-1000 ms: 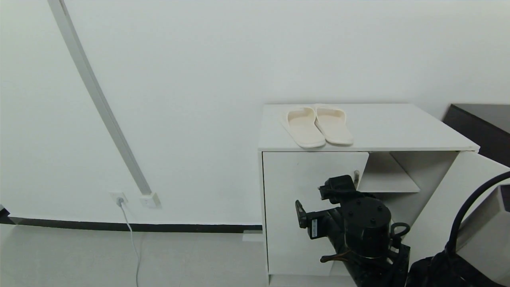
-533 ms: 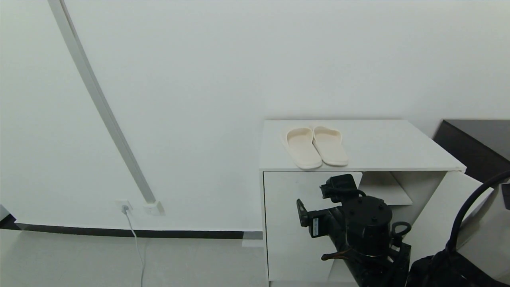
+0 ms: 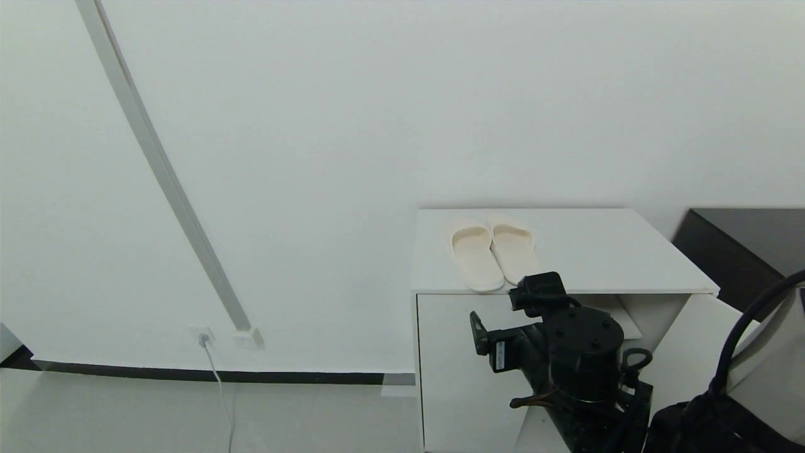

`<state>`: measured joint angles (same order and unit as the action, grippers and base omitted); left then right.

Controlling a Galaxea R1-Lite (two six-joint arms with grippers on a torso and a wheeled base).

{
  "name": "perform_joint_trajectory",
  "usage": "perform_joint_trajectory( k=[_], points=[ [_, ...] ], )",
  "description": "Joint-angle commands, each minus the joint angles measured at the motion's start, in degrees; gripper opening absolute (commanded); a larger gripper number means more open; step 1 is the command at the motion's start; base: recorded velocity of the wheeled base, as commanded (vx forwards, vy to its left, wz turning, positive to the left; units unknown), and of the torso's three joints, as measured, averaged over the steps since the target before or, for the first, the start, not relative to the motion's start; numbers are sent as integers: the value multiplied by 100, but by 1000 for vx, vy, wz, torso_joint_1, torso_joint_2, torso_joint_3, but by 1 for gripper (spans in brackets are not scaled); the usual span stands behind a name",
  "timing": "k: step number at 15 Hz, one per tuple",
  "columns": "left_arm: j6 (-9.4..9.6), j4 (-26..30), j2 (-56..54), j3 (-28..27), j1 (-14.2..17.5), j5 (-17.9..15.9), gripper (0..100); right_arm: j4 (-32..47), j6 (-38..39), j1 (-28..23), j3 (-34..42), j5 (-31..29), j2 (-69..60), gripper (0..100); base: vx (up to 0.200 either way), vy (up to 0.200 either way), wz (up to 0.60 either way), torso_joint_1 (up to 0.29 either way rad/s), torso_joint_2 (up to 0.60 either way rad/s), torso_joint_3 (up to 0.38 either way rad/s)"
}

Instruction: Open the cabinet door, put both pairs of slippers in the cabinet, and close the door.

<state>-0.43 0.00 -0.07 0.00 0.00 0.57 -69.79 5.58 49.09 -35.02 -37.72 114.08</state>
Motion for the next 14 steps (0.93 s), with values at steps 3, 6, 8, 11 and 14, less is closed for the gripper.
perform_joint_trajectory(
  k=[3,6,8,11,14],
  points=[
    [-1,0,7,0,0,4,0,-8,-101,-137,-31,1,-35,100,0,0,0,152,-331,-168],
    [-1,0,7,0,0,4,0,-263,-295,-225,-4,54,-61,100,0,0,0,11,-20,-15],
    [34,0,7,0,0,-5,0,-96,-523,-383,-189,159,-140,100,0,0,0,0,0,0],
    [34,0,7,0,0,-5,0,1187,-321,-611,-1235,168,-211,100,0,0,0,0,0,0],
    [25,0,7,0,0,4,0,3050,452,-576,-2096,221,-527,100,0,0,0,0,0,0]
  ],
)
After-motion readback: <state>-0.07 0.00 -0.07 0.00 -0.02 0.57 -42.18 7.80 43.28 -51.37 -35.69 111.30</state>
